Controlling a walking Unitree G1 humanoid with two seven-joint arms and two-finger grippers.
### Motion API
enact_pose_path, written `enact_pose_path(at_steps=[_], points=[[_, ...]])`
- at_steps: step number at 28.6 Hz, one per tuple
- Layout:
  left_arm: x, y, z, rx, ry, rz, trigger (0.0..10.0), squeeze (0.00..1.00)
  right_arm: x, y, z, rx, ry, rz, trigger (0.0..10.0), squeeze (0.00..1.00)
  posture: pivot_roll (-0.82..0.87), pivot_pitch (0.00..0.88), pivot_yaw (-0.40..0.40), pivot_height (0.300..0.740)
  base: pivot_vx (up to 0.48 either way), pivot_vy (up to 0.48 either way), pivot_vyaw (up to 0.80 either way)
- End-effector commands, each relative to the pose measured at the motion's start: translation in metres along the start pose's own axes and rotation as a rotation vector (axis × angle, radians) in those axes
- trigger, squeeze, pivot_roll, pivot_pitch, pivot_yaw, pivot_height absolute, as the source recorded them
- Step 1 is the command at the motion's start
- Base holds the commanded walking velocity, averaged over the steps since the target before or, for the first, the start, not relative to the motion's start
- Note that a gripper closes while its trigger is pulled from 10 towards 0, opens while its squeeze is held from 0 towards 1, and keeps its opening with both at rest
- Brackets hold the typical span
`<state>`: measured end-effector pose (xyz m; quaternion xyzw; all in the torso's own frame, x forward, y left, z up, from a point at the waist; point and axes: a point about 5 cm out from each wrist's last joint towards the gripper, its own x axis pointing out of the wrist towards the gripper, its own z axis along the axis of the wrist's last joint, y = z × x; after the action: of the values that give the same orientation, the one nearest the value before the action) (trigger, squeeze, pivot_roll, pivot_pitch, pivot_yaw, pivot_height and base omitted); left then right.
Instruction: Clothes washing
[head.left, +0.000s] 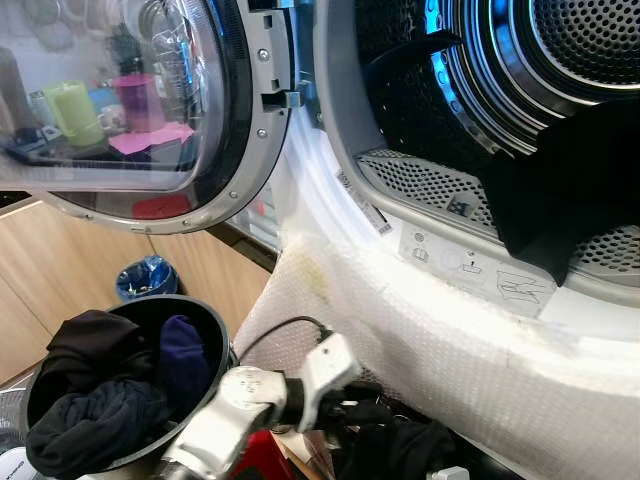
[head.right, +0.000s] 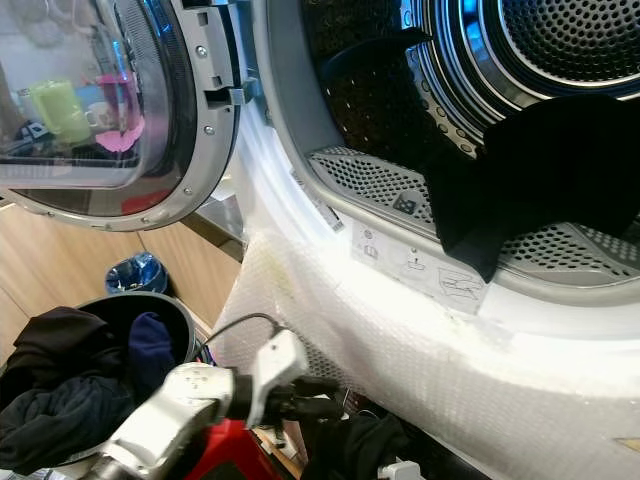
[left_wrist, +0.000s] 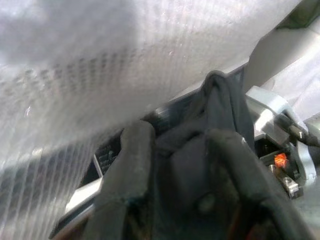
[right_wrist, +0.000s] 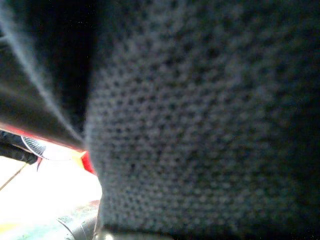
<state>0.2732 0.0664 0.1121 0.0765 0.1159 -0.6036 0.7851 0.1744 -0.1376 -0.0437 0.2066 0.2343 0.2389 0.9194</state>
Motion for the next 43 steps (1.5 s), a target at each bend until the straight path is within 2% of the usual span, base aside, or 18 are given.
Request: enact_pose_path(at_steps=[1,3,6,7,8,9,13,14,16,18,20,25,28,30,35,38,42,43], points=[[-0.007,-0.002,0.0,0.001,0.01,-0.014,10.0,1.0,0.0,0.004,-0.005,0.003,0.025,0.018,0.0,0.0,0.21,0.0,-0.001,0.74,0.0,0.0,0.0],[-0.011,-0.002,-0.002,0.002,0.02,-0.003,10.0,1.0,0.0,0.004,-0.006,0.003,0.028,0.02,0.0,0.0,0.21,0.0,-0.001,0.74,0.0,0.0,0.0],[-0.029,0.011,-0.007,-0.004,0.037,0.163,10.0,1.0,-0.002,0.005,-0.006,-0.005,0.023,0.029,0.0,0.0,0.22,0.0,-0.002,0.74,0.0,0.0,0.0],[-0.029,0.011,-0.007,-0.004,0.037,0.163,10.0,1.0,-0.002,0.005,-0.006,-0.005,0.023,0.029,0.0,0.0,0.22,0.0,-0.002,0.74,0.0,0.0,0.0],[-0.035,0.015,-0.01,-0.007,0.04,0.236,10.0,1.0,-0.003,0.006,-0.005,-0.013,0.019,0.035,0.0,0.0,0.22,0.0,-0.004,0.74,0.0,0.0,0.0],[-0.048,0.032,-0.017,0.023,0.038,0.475,10.0,1.0,-0.007,0.008,-0.003,-0.037,0.011,0.047,0.0,0.0,0.22,0.0,-0.007,0.74,0.0,0.0,0.0],[-0.07,0.058,-0.018,0.048,0.0,0.829,10.0,1.0,-0.015,0.015,0.006,-0.064,-0.023,0.094,0.0,0.0,0.23,0.0,-0.018,0.74,0.0,0.0,0.0],[-0.075,0.063,-0.016,0.043,-0.031,0.897,10.0,0.0,-0.018,0.02,0.012,-0.075,-0.039,0.131,0.0,0.0,0.24,0.0,-0.023,0.74,0.0,0.0,0.0],[-0.081,0.067,-0.015,0.04,-0.061,0.96,10.0,0.0,-0.024,0.031,0.023,-0.096,-0.072,0.193,0.0,0.0,0.23,0.0,-0.026,0.74,0.0,0.0,0.0],[-0.084,0.068,-0.017,0.06,-0.065,1.014,10.0,0.0,-0.035,0.048,0.049,-0.122,-0.165,0.264,0.0,0.0,0.22,0.0,-0.03,0.74,0.0,0.0,0.0],[-0.085,0.068,-0.018,0.06,-0.068,1.026,10.0,0.0,-0.038,0.051,0.056,-0.124,-0.196,0.273,0.0,0.0,0.22,0.0,-0.028,0.74,0.0,0.0,0.0],[-0.084,0.068,-0.022,0.052,-0.095,1.086,10.0,0.0,-0.051,0.083,0.102,-0.184,-0.345,0.408,0.0,0.0,0.21,0.0,-0.036,0.74,0.0,0.0,0.0],[-0.078,0.068,-0.021,0.065,-0.108,1.078,10.0,0.0,-0.065,0.108,0.149,-0.226,-0.515,0.52,0.0,0.0,0.21,0.0,-0.037,0.74,0.0,0.0,0.0],[-0.075,0.067,-0.022,0.066,-0.112,1.066,10.0,0.0,-0.068,0.111,0.16,-0.246,-0.545,0.529,0.0,0.0,0.21,0.0,-0.038,0.74,0.0,0.0,0.0],[-0.069,0.065,-0.024,0.064,-0.111,1.054,10.0,0.0,-0.087,0.135,0.215,-0.287,-0.779,0.681,0.0,0.0,0.2,0.0,-0.041,0.74,0.0,0.0,0.0],[-0.068,0.066,-0.025,0.059,-0.114,1.059,10.0,0.0,-0.09,0.141,0.234,-0.3,-0.841,0.721,0.0,0.0,0.19,0.0,-0.04,0.74,0.0,0.0,0.0],[-0.066,0.066,-0.025,0.058,-0.115,1.058,10.0,0.0,-0.091,0.153,0.276,-0.33,-0.953,0.784,0.0,0.0,0.18,0.0,-0.042,0.74,0.0,0.0,0.0],[-0.064,0.066,-0.025,0.051,-0.115,1.058,10.0,0.0,-0.09,0.159,0.295,-0.352,-0.985,0.813,0.0,0.0,0.17,0.0,-0.039,0.74,0.0,0.0,0.0]])
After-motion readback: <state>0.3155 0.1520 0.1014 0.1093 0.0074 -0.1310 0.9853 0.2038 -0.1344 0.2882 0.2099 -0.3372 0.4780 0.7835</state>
